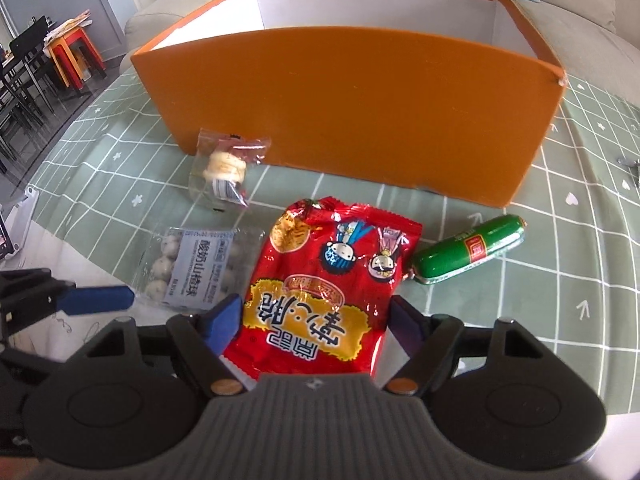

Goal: Organize snacks
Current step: 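Close the left tool on the hawthorn pack while the right tool grips the red chip bag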

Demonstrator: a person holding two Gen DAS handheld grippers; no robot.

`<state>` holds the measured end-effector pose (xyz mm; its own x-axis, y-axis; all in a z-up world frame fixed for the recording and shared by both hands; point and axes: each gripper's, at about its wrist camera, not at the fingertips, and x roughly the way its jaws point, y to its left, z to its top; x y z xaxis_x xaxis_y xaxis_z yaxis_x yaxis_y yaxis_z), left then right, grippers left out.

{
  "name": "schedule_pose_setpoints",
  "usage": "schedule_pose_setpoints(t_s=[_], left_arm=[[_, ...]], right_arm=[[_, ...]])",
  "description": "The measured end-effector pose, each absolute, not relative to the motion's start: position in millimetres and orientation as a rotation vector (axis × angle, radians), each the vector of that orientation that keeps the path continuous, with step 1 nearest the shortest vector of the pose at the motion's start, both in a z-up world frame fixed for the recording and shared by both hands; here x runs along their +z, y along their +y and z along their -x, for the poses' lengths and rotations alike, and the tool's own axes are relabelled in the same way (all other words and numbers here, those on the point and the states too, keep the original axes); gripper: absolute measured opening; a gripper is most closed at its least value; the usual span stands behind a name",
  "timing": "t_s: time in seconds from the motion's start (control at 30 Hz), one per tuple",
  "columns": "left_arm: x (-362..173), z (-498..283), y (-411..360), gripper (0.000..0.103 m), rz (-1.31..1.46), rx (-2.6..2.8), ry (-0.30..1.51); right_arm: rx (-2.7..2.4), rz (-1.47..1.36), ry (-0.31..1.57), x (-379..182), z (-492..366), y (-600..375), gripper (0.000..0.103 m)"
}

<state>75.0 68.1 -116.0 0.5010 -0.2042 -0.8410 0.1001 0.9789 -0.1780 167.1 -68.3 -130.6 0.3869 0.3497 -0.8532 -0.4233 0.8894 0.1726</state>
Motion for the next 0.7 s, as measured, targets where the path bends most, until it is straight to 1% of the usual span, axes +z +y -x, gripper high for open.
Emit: schedule_pose_setpoints(t_s=[0.1, 0.2, 0.27, 0.5, 0.7], left_arm=[[-113.7, -70.8, 67.4, 0.072, 0.112, -0.215, 1.044], [-107.8, -66.7, 64.8, 0.071, 0.093, -0.231, 1.039], [-100.8, -66.0, 61.0, 0.072, 0.027, -0.225, 1.018], [-90.5, -79.5, 54.4, 0.086, -0.254, -0.249, 0.958], [-109.5, -104.2, 51.9, 0.087, -0.365, -0.362, 1.026]], right_arm=[[0.499, 0.099, 1.059, -127.1, -164.5, -68.3, 0.076], [0.522, 0.100, 1.064, -119.2, -157.0, -78.6, 0.076], [0.528, 0.118, 1.070, -116.5, -152.7, -82.3, 0.076], [0.538, 0.179, 1.088, -115.4, -140.0, -93.6, 0.076], [0.545, 0.200, 1.091, -121.2, -139.3, -92.1, 0.076]])
